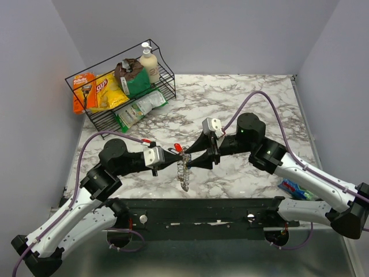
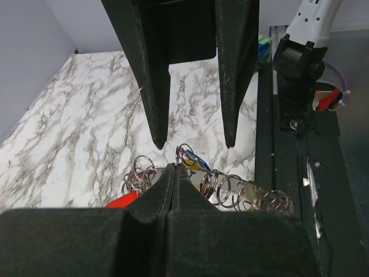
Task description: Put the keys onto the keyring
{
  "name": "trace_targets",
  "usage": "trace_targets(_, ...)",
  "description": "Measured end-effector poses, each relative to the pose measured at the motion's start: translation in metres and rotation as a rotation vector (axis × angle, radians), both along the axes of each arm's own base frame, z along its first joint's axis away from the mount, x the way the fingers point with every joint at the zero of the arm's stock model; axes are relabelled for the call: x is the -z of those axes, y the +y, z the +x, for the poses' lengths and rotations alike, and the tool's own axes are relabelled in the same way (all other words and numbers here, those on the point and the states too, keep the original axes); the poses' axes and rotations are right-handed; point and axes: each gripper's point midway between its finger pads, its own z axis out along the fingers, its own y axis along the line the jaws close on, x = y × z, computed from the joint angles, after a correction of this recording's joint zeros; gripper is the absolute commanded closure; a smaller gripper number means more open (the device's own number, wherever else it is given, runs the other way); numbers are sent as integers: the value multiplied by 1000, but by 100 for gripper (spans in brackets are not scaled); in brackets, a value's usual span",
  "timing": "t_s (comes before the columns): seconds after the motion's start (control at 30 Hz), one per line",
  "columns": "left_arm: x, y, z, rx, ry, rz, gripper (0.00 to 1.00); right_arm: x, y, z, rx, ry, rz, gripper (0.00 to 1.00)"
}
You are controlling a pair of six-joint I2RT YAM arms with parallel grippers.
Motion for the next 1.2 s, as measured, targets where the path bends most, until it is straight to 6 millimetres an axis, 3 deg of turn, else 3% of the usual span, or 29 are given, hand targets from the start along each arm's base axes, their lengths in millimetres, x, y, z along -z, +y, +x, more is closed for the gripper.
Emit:
trace_targets(0.3, -6, -1, -3, 18, -7, -21, 100, 10, 5, 2, -10, 40, -23, 59)
trace_targets(0.43, -9, -1, -5, 24, -11, -31, 100, 8, 6, 2, -10, 36, -17, 83)
trace_targets(0.57, -11, -2, -7, 35, -14, -41, 100, 6, 6, 3, -7, 33, -7, 99)
trace_targets(0.93, -6, -2, -7, 35, 1, -30, 100, 10, 6, 6, 14, 41, -26, 100)
trace_targets(1.03, 1, -2, -5, 30, 16, 9, 88, 17, 5, 9, 31, 54, -57, 99)
trace_targets(1.07, 1, -2, -3, 26, 12, 17, 79, 19, 5, 10, 38, 58, -69, 100)
trace_targets(1.2, 8, 0, -1, 25, 21, 82, 57, 28, 3, 14, 65, 69, -121, 100)
